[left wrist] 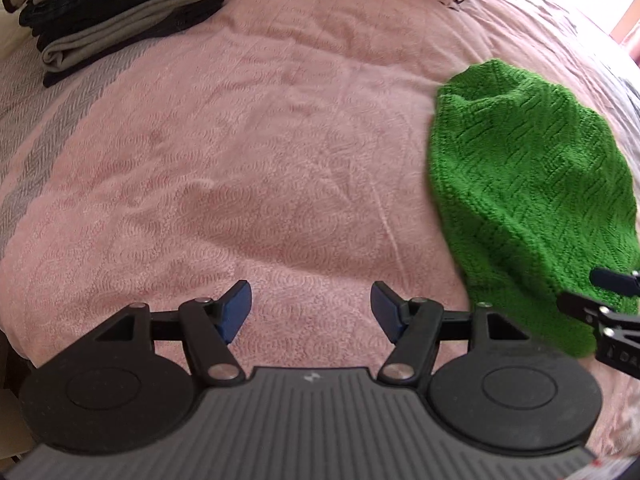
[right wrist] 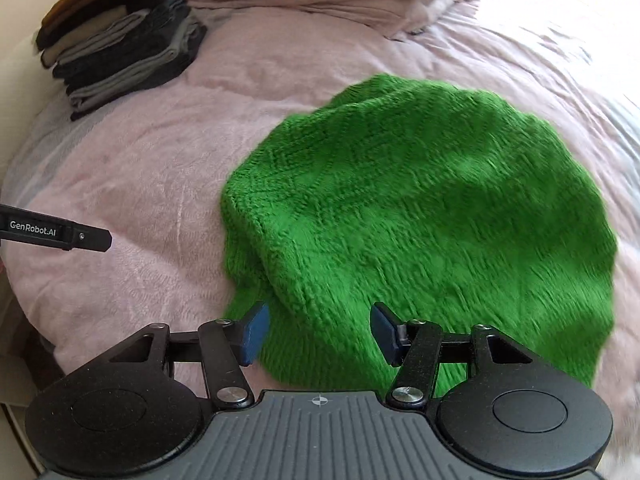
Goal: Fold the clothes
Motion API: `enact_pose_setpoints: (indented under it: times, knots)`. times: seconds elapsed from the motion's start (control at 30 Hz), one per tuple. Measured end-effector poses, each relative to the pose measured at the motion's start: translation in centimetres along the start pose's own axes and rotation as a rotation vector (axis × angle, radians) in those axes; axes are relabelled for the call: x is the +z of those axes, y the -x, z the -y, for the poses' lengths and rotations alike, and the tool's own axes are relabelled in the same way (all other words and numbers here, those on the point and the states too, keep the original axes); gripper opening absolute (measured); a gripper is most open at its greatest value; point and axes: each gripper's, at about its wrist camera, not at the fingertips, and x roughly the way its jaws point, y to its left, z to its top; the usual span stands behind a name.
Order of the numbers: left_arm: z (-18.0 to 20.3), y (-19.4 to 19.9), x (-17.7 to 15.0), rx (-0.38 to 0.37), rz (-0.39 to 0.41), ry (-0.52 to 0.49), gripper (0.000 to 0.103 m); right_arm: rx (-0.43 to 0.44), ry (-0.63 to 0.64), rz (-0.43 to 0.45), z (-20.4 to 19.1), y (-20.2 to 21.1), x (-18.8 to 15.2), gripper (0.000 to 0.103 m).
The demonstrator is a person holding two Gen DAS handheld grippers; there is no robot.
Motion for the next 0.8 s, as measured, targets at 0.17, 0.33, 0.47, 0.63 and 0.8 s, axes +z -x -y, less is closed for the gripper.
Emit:
enact_pose_setpoints:
  times: [0.17, 0.33, 0.47, 0.63, 0.8]
  knots:
    - [0.9, -0.5, 0.0, 0.021, -0.005, -0.001, 0.06, 0.014, 0.156, 0.002, -0.3, -3.5, 0.3, 0.013]
    - [2.4, 0.7, 0.1, 0.025, 0.032, -0.016, 0.054, 0.111, -0.138, 0.184, 7.9, 2.4, 1.1, 0.007]
    - [5.2, 1.5, 0.2, 0.024, 0.047, -0.037, 0.051, 0.157, -0.592, 0.39, 20.8, 11.5, -2.0, 0.006]
    - [11.3, 1.6, -0.1, -0.042, 0.072, -0.102, 0.051, -0.06, -1.15, 0.524, 34.6, 22.0, -15.1, 0.005]
    - [19.3, -0.3, -1.3, -0.12, 0.064, -0.198, 0.051, -0.311, -1.44, 0.197, 42.2, 24.0, -26.9, 0.01]
